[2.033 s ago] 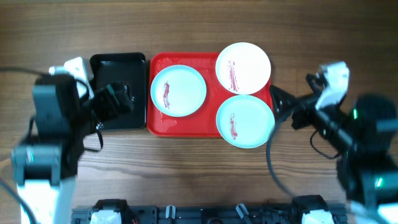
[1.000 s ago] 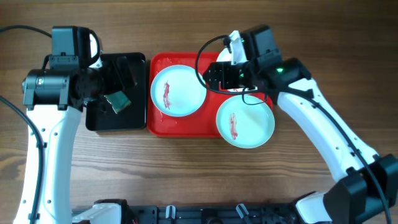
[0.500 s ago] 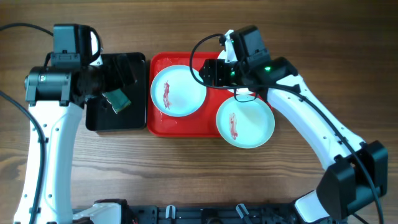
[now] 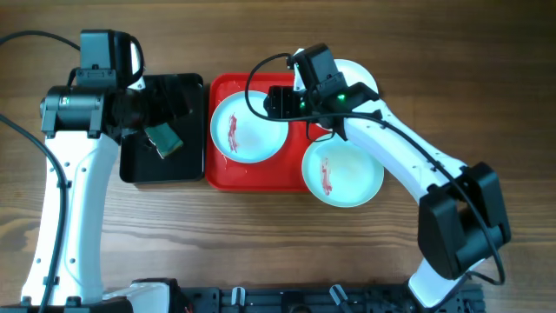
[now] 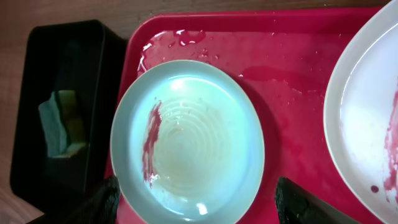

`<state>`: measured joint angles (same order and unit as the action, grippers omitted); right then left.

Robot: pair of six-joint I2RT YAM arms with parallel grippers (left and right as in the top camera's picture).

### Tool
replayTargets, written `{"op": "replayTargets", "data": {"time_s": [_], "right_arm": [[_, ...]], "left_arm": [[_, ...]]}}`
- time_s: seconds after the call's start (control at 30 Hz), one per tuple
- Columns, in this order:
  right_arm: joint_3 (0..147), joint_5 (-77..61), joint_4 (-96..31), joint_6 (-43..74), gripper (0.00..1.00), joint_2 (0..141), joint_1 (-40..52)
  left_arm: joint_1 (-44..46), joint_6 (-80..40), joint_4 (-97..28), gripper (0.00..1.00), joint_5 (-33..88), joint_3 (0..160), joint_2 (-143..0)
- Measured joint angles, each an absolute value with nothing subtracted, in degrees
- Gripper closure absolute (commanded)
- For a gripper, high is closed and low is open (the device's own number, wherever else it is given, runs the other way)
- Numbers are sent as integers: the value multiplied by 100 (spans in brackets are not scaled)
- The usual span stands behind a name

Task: Clean dirty plates on tray and stack at the side
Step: 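Move left gripper to the sponge and right gripper to the left blue plate, then lower right gripper onto the left blue plate's rim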

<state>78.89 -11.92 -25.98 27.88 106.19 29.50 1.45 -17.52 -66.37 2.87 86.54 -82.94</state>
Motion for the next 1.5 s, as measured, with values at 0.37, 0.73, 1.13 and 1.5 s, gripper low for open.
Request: {"op": "replayTargets", "data": {"time_s": [0.37,0.73,1.13,1.5], "right_arm": [[7889,-1168,-2477,2788,20,10709,2989],[7891,-1151,-2519,2788,19,11146,3083],[7891,-1151,-2517,2781,19,11402,3083],[7891,-1144,-2495,2779,19,11402,3083]], "left_arm": [[145,-1940,-6978,0,287,8654,-8294],[145,-2222,-6976,1,242,8654,-8294],[145,-2353,-6980,1,-1,8654,-8783],[145,-2425,-6923,0,-16,8654,-9133]]}}
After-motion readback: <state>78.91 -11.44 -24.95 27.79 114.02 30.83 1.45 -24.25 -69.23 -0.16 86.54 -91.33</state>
